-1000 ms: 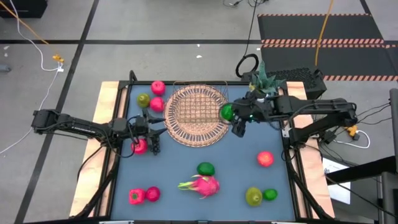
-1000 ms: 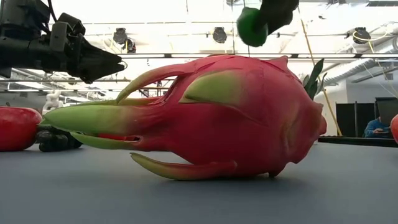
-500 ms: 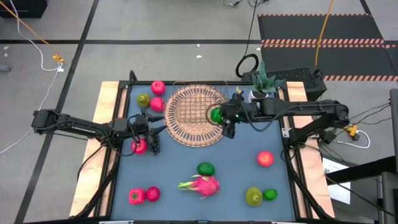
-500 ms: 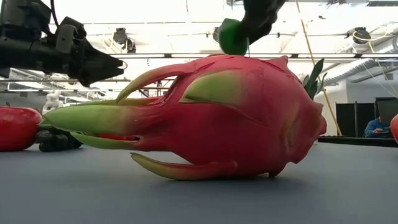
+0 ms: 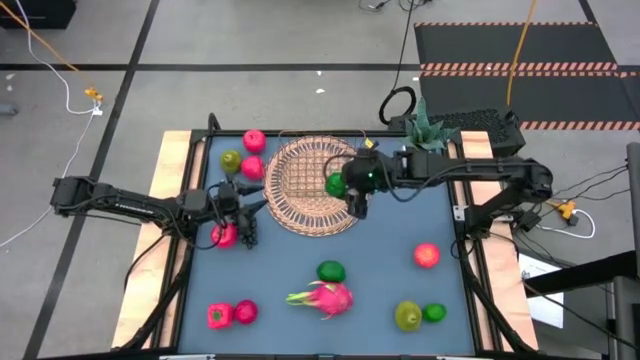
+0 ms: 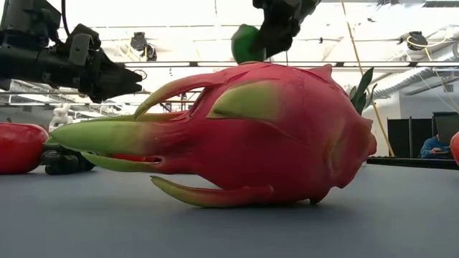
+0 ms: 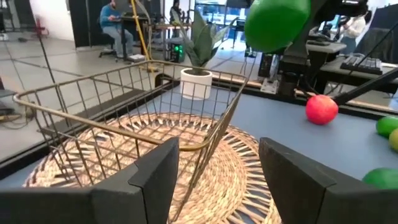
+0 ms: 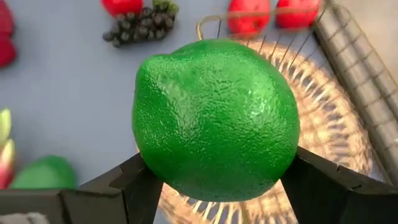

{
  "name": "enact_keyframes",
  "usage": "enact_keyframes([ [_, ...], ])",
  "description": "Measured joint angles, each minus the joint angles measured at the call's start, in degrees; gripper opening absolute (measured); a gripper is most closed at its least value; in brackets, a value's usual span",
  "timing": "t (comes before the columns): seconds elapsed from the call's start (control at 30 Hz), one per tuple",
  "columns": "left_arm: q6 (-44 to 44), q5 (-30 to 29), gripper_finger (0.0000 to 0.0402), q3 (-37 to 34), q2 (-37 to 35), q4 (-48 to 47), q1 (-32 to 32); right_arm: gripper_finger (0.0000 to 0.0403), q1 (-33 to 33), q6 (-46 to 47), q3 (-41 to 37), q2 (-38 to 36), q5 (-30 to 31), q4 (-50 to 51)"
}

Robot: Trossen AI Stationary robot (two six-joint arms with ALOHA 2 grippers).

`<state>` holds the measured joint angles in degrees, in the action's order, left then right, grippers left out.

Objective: Build produce basket
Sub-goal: Put the lime into the gold wire basket

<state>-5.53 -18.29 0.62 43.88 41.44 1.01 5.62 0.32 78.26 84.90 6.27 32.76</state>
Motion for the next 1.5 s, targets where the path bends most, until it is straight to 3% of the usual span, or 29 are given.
enact_keyframes([
  [0.07, -1.16, -0.3, 0.0225, -0.02, -0.01, 1.2, 0.69, 0.0271, 0.95, -1.22, 0.0, 0.12, 0.2, -1.0],
  [0.2, -7.44, -0.36, 0.0225, 0.0, -0.01, 0.92, 1.44, 0.0271, 2.7, -1.59, -0.94, 1.34, -5.15, -5.96],
  [0.53, -7.99, -0.24, 0.0225, 0.0, 0.0, -0.65, -0.74, 0.0271, 9.95, -0.59, -6.91, 5.59, -4.75, -16.64],
  [0.67, -7.01, -0.27, 0.0225, 0.0, 0.0, -0.6, -0.82, 0.0271, 13.13, -1.55, -6.8, 5.9, -0.8, -19.19],
  [0.9, -10.39, -2.99, 0.0225, 0.0, 0.0, 1.94, -0.73, 0.0271, 18.8, -0.72, -6.91, 10.17, -6.39, -20.42],
  [1.17, -9.91, -3.29, 0.0225, 0.0, 0.0, 2.14, -0.78, 0.0272, 19.18, -2.26, -6.8, 11.63, -7.69, -21.61],
  [1.3, -10.81, -5.55, 0.0225, 0.0, 0.0, 2.22, -0.78, 0.0272, 19.32, -3.25, -6.78, 10.59, -1.92, -23.1],
  [1.5, -9.76, -5.83, 0.0225, 0.04, 0.0, 4.03, -0.78, 0.0272, 19.05, -3.25, -6.73, 11.48, -4.86, -27.41],
])
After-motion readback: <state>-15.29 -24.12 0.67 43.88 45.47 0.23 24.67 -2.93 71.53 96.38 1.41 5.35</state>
